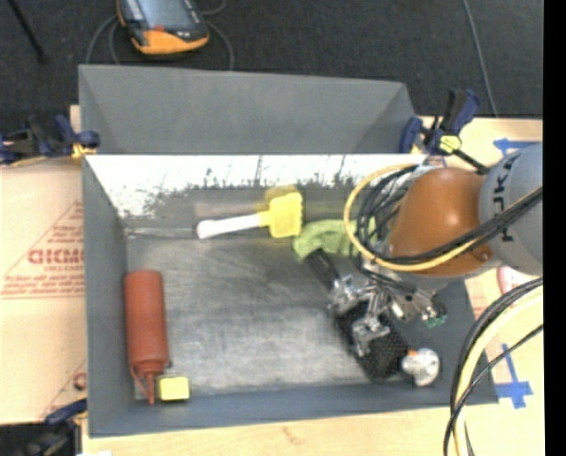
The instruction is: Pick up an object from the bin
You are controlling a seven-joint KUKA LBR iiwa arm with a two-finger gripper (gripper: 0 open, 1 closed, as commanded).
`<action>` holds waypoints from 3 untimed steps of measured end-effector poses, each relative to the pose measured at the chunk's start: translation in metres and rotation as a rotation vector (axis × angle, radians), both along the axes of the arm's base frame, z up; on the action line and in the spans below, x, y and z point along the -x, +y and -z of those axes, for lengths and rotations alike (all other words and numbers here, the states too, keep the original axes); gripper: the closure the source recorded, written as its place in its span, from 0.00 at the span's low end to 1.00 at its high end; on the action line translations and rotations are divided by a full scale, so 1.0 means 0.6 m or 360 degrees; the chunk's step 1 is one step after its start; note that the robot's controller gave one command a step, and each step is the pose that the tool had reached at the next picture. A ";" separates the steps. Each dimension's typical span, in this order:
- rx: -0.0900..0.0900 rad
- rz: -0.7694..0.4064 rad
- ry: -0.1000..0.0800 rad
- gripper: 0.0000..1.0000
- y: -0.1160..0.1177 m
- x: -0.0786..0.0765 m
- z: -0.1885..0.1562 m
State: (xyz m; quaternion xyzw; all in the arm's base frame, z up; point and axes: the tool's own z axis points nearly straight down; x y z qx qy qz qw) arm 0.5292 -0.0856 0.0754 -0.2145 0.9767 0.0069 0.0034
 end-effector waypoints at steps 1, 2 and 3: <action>0.0000 0.0000 0.0000 1.00 0.000 0.000 0.000; 0.0025 -0.0001 0.0001 1.00 -0.038 0.022 -0.193; 0.0023 0.0001 0.0001 0.00 -0.037 0.022 -0.193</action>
Offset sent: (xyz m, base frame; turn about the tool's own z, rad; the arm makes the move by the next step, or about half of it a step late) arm -0.0141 -0.0214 0.1151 -0.0051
